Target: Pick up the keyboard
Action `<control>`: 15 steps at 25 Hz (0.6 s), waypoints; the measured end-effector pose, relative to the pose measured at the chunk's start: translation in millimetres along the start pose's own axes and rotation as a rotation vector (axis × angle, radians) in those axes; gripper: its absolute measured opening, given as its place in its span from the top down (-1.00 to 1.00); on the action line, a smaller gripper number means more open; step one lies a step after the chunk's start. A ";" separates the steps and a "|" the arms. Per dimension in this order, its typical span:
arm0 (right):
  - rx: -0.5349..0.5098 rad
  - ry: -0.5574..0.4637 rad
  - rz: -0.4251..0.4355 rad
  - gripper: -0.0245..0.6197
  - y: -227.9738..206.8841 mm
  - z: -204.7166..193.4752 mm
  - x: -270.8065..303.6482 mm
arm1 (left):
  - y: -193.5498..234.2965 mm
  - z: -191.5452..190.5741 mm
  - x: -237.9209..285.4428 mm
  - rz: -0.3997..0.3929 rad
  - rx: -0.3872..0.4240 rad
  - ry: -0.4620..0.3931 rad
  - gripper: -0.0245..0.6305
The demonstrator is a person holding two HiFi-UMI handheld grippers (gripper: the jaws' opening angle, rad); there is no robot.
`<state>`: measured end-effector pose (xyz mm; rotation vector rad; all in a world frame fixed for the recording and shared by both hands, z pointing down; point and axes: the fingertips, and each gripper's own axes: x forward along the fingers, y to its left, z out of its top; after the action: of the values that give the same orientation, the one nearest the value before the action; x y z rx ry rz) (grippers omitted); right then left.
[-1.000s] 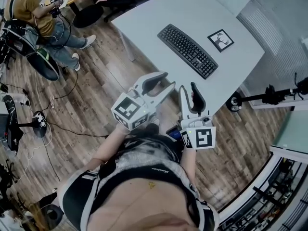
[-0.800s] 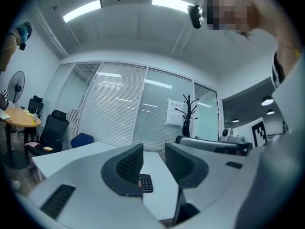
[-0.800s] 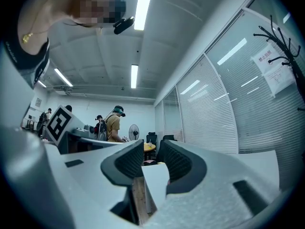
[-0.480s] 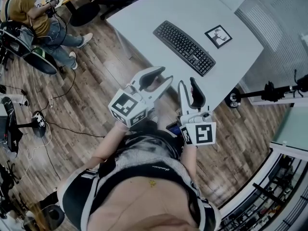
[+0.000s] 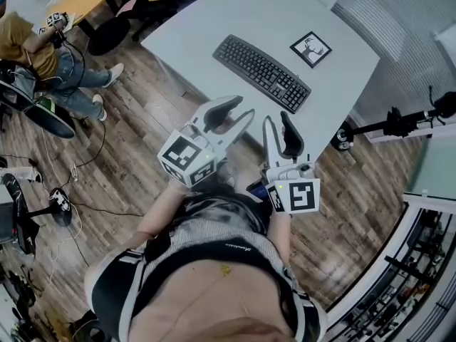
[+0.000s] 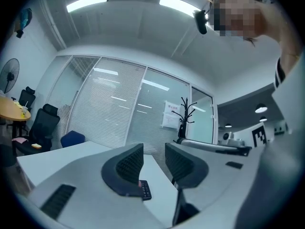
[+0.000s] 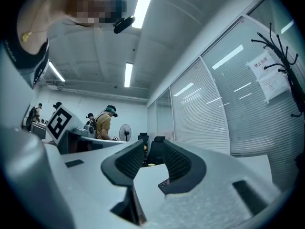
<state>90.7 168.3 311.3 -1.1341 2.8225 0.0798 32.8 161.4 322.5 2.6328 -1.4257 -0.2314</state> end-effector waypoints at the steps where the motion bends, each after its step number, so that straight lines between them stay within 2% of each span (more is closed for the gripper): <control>1: -0.003 0.000 -0.009 0.53 -1.4 -0.1 5.7 | 4.7 1.5 3.8 -0.012 0.001 0.002 0.51; 15: -0.021 0.041 -0.136 0.53 -31.9 -13.7 86.6 | 77.5 10.8 61.6 -0.154 -0.021 0.048 0.52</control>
<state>49.6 84.6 314.9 -1.3439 2.7764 0.0771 0.4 67.2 322.7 2.7134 -1.2004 -0.1967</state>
